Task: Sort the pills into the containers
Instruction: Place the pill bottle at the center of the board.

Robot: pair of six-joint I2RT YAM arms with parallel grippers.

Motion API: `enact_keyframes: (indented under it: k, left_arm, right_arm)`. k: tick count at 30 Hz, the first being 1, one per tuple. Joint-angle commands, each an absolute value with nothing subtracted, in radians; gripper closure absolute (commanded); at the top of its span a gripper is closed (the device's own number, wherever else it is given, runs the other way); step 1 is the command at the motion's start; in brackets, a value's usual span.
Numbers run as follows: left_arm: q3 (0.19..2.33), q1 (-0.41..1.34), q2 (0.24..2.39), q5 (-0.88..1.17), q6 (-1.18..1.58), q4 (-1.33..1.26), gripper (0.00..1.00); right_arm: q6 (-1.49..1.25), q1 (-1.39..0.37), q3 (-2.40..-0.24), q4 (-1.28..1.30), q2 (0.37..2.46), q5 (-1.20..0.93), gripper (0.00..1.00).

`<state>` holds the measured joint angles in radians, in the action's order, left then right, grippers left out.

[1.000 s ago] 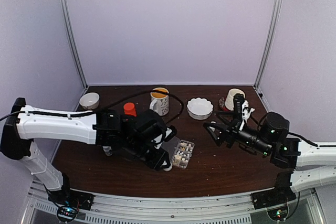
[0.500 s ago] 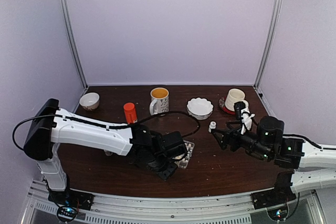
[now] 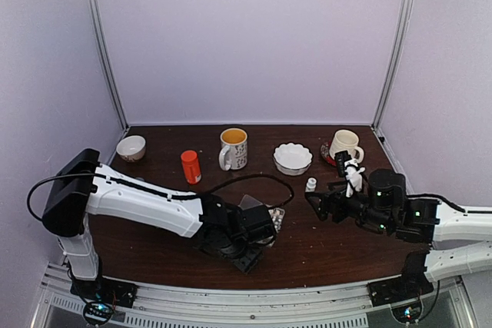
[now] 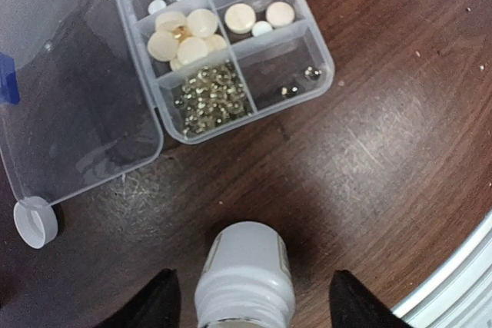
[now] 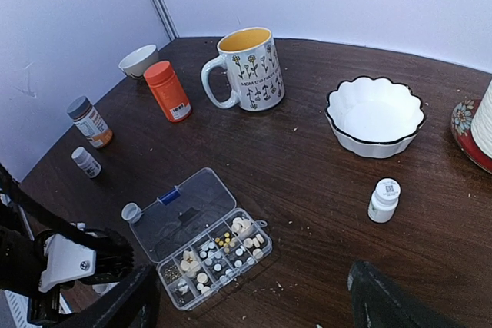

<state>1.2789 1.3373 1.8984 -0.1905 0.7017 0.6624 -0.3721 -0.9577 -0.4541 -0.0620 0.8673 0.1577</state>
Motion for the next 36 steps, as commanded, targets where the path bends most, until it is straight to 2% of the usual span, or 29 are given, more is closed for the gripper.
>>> enact_keyframes:
  k: [1, 8, 11, 15, 17, 18, 20, 22, 24, 25, 28, 32, 36]
  left_arm:
    - [1.282, 1.346, 1.879, -0.198, 0.709, 0.665, 0.23]
    - [1.325, 1.330, 1.761, -0.249, 0.705, 0.778, 0.20]
    - [1.306, 1.299, 1.682, -0.259, 0.706, 0.807, 0.21]
    - [1.243, 1.229, 1.570, -0.268, 0.701, 0.825, 0.25]
    - [1.192, 1.183, 1.521, -0.269, 0.697, 0.815, 0.27]
    - [1.162, 1.156, 1.510, -0.259, 0.693, 0.803, 0.28]
    - [1.105, 1.103, 1.494, -0.230, 0.680, 0.757, 0.30]
    - [1.051, 1.057, 1.488, -0.214, 0.669, 0.693, 0.32]
    - [1.016, 1.027, 1.500, -0.207, 0.660, 0.645, 0.33]
    - [1.006, 1.017, 1.512, -0.205, 0.656, 0.628, 0.34]
    - [0.998, 1.011, 1.551, -0.219, 0.642, 0.590, 0.35]
    - [0.998, 1.002, 1.592, -0.221, 0.632, 0.555, 0.35]
    - [1.002, 0.988, 1.618, -0.225, 0.629, 0.538, 0.35]
  right_arm:
    - [-0.395, -0.954, -0.493, -0.037, 0.887, 0.150, 0.12]
    - [-0.463, -0.954, -0.488, 0.005, 0.917, 0.145, 0.10]
    - [-0.543, -0.954, -0.509, 0.069, 0.937, 0.159, 0.01]
    - [-0.554, -0.954, -0.552, 0.120, 0.989, 0.185, 0.00]
    - [-0.500, -0.954, -0.579, 0.105, 1.028, 0.123, 0.00]
    - [-0.473, -0.954, -0.598, 0.100, 1.054, 0.086, 0.04]
    - [-0.400, -0.953, -0.664, 0.118, 1.120, -0.015, 0.27]
    - [-0.322, -0.954, -0.783, 0.214, 1.221, -0.105, 0.47]
    - [-0.236, -0.954, -0.918, 0.343, 1.348, -0.161, 0.59]
    - [-0.193, -0.955, -0.975, 0.387, 1.406, -0.175, 0.63]
    - [-0.095, -0.959, -1.102, 0.464, 1.542, -0.161, 0.65]
    - [-0.020, -0.967, -1.215, 0.509, 1.654, -0.147, 0.67]
    - [0.039, -0.979, -1.333, 0.572, 1.761, -0.119, 0.75]
